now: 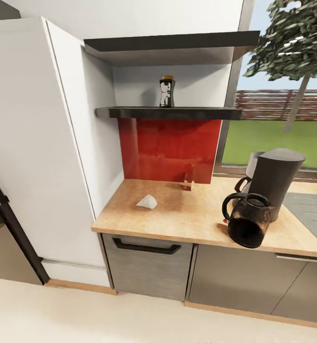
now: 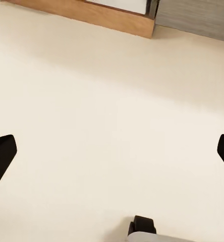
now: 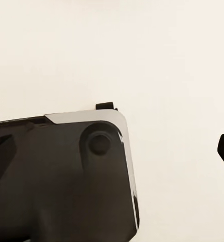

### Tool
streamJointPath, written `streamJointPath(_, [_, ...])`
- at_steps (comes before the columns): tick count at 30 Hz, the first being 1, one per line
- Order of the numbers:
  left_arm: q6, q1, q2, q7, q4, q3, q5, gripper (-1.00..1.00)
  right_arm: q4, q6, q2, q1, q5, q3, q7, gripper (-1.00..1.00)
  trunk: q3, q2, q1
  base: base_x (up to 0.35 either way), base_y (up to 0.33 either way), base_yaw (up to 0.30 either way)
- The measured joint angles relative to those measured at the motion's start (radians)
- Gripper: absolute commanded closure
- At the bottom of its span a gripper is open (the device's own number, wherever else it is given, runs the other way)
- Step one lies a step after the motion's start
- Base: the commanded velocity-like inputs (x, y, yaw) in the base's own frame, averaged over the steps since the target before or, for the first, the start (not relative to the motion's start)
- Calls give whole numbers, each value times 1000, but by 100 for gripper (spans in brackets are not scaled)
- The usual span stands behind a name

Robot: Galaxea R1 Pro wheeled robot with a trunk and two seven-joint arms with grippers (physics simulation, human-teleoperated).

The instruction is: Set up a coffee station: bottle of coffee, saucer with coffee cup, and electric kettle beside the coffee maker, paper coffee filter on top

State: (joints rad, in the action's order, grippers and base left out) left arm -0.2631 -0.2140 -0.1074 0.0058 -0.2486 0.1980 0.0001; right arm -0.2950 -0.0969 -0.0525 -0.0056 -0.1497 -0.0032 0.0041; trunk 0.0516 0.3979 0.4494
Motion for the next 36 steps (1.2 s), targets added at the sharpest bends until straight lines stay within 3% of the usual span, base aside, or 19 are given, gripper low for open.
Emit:
streamJointPath(9, [14,1,-2,3,10,-9,-25,-100,0,0,0,0,-2,0,0,-100,0,0,0,0,0,-266])
streamJointPath(19, [19,2,-8,4,161,-13,-32,-100,1,0,0,0,0,1,1,-100,0,0,0,0,0,-266])
streamJointPath(22, [42,3,-10,4,180,-14,-43,-100,1,0,0,0,0,1,1,-100,0,0,0,0,0,-266])
streamJointPath(28, [152,3,-12,7,190,-17,-97,-100,1,0,0,0,0,2,1,-100,0,0,0,0,0,-266])
streamJointPath(36, [174,13,-11,18,191,-17,-111,-100,1,0,1,0,0,2,0,-100,0,0,0,0,0,-256])
